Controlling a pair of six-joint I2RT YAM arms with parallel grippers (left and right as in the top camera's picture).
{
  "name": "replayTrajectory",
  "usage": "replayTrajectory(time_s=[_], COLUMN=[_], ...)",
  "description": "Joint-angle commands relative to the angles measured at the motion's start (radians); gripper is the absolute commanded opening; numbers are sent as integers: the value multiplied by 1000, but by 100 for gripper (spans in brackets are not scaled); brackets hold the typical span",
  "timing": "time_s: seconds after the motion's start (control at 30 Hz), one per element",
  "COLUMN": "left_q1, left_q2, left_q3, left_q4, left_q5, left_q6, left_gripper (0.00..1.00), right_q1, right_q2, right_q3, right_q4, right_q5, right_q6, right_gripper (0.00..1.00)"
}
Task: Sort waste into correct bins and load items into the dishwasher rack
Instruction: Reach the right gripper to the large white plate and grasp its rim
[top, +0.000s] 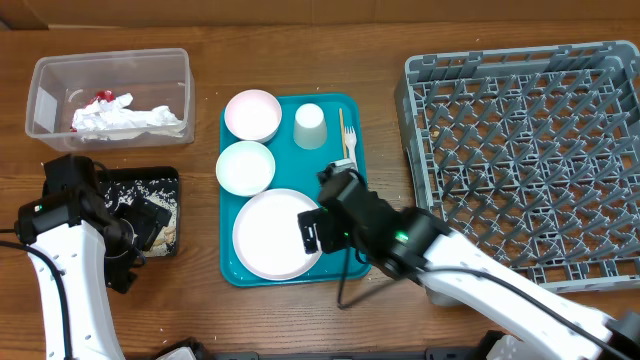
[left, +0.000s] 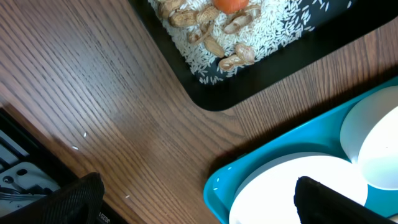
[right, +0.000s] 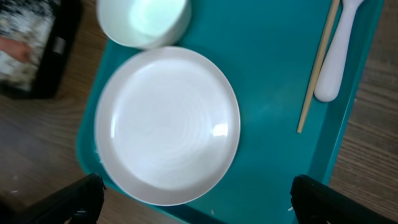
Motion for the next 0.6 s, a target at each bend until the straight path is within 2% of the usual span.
replayTrajectory(time_s=[0.0,0.27,0.43,0.57], left_q1=[4,4,4,0], left_q2=[2,2,2,2], left_q3=[-4,-4,-4,-4], left_q4=[-2,-2,-2,-2], left_q5=[0,0,0,0], left_q6=[13,13,13,13], left_gripper=[100,100,100,100], right_q1=[4,3,3,1], right_q2=[91,160,286,342], right_q3=[39,31,31,31], right_q4=[5,85,117,133], right_q5=[20,9,17,48], right_q6=[19,24,133,135], right_gripper=[100,100,100,100])
